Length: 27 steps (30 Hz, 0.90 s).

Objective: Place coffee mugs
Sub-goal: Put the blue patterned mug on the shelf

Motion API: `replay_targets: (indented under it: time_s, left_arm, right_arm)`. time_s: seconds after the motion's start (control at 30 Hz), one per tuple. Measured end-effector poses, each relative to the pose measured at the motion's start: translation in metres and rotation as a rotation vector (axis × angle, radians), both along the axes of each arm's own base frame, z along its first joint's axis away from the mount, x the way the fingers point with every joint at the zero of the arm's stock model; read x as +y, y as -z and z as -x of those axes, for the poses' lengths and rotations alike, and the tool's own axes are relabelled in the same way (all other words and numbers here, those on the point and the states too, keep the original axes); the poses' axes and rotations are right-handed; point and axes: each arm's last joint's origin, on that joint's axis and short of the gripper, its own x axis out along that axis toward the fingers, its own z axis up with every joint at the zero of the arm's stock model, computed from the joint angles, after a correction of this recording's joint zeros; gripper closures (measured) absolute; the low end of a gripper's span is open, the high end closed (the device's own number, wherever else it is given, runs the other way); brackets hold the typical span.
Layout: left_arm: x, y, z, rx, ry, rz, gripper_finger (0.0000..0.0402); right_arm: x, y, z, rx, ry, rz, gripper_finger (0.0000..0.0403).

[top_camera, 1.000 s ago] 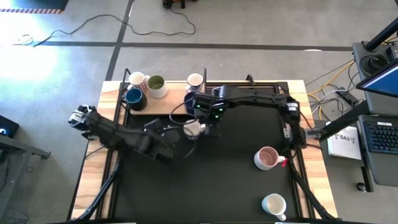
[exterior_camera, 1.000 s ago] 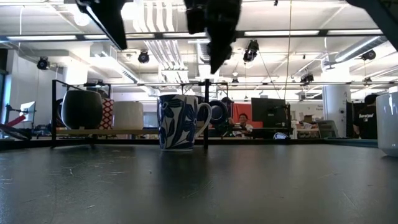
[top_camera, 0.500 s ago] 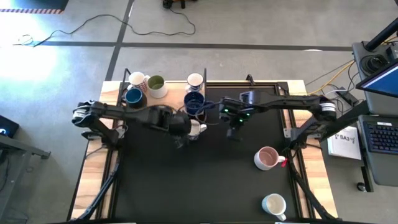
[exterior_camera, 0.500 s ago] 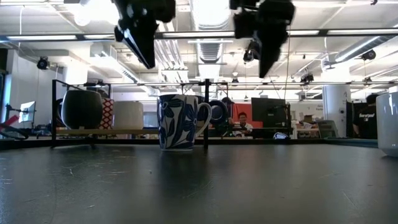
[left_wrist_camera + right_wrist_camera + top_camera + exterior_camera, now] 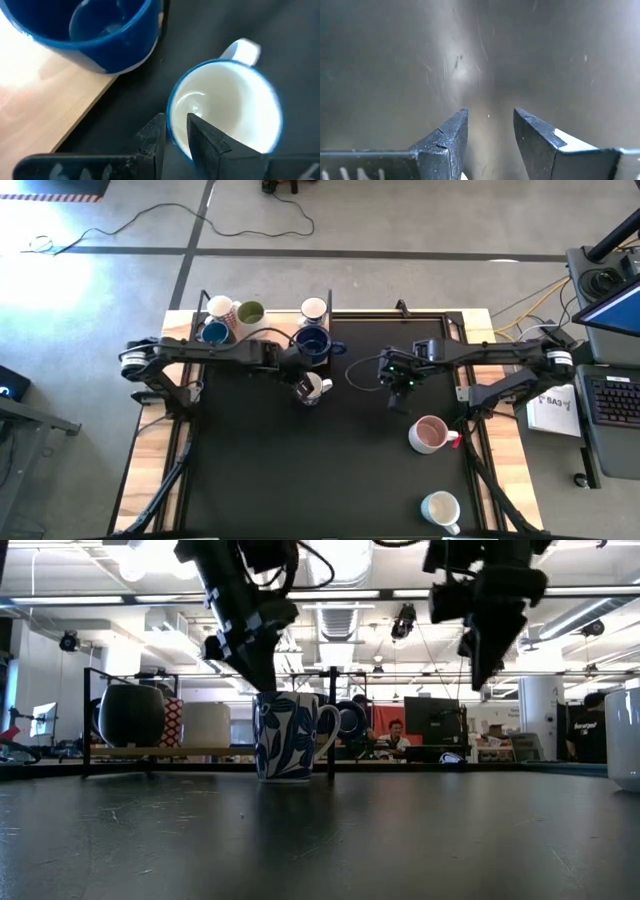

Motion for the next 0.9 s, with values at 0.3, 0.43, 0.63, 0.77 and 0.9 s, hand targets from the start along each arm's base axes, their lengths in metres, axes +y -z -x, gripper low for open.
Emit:
replay_targets:
  time_s: [0.3, 0.43, 0.63, 0.77, 0.9]
  left_arm:
    - [0.001, 0.026, -0.010, 0.032, 0.012, 0.026, 0.0339]
    - [0.002, 0.031, -0.013, 0.046, 0.017, 0.023, 0.0350]
    - [0.002, 0.029, -0.013, 0.047, 0.019, 0.024, 0.0392]
    - [0.001, 0.028, -0.012, 0.051, 0.021, 0.030, 0.0389]
    - [0.001, 0.025, -0.009, 0.082, 0.010, 0.040, 0.0394]
  right_arm:
    - [0.003, 0.020, 0.023, 0.026, 0.040, -0.016, 0.0257]
    - [0.005, 0.023, 0.033, -0.022, 0.074, -0.022, 0.0257]
    - [0.007, 0.025, 0.048, -0.091, 0.106, -0.027, 0.0257]
    - [0.008, 0.023, 0.054, -0.115, 0.133, -0.035, 0.0257]
    - [0.009, 0.020, 0.057, -0.136, 0.160, -0.044, 0.0257]
